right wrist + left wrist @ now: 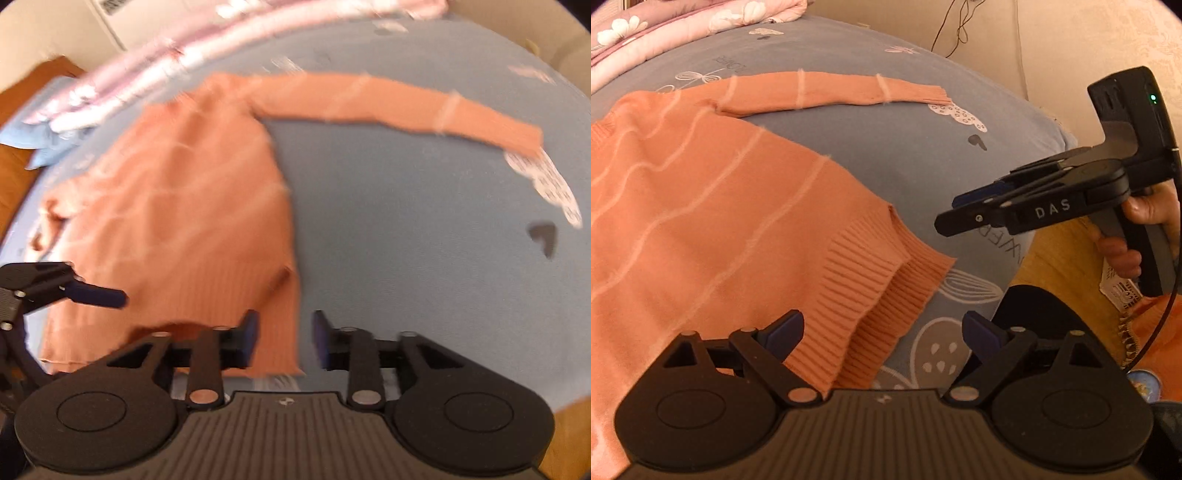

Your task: Fold clothes

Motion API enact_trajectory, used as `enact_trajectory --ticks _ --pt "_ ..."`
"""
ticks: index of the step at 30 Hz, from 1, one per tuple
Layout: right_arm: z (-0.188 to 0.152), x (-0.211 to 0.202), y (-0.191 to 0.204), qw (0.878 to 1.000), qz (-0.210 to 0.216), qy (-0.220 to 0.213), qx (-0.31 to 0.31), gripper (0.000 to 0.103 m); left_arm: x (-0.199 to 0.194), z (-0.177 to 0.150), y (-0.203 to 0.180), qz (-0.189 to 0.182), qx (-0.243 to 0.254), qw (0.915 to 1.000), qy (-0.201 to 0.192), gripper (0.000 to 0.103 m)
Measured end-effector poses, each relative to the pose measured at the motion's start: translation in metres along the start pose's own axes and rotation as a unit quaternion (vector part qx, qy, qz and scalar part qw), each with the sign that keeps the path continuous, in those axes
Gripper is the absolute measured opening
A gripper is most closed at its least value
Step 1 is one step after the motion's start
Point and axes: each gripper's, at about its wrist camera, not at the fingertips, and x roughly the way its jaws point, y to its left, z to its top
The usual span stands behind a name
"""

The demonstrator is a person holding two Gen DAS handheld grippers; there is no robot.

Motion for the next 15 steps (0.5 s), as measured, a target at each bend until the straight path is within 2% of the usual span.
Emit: enact_trajectory --ticks 2,4,6,8,10,12,15 --pt "-0.006 0.008 0.023 0.998 -0.019 -0.008 -0.064 0.061 -0.010 -0.009 0.006 0.018 -0.004 0.9998 -0.001 0.093" --pt "-0.017 0.020 0.046 0.990 -0.039 -0.009 -0.139 0.076 -0.019 -0.017 0.015 0.031 -0.014 0.9994 0.000 0.093" --pt "-0.028 0.034 0.067 0.972 -0.089 -0.020 -0.216 0.076 -0.027 -0.026 0.025 0.042 -0.028 0.9987 0.001 0.093" --pt "-0.036 0.047 0.079 0.950 -0.150 -0.044 -0.269 0.076 -0.031 -0.034 0.035 0.055 -0.039 0.9977 0.008 0.093" --pt "-0.030 0.049 0.067 0.954 -0.176 -0.062 -0.236 0.076 -0.032 -0.043 0.044 0.084 -0.050 0.9950 0.022 0.093" --pt "-0.019 0.043 0.040 0.965 -0.199 -0.066 -0.155 0.076 -0.034 -0.052 0.051 0.119 -0.051 0.9910 0.034 0.093" --pt "-0.012 0.030 0.000 0.971 -0.223 -0.047 -0.077 0.076 -0.040 -0.068 0.065 0.155 -0.071 0.9843 0.045 0.093"
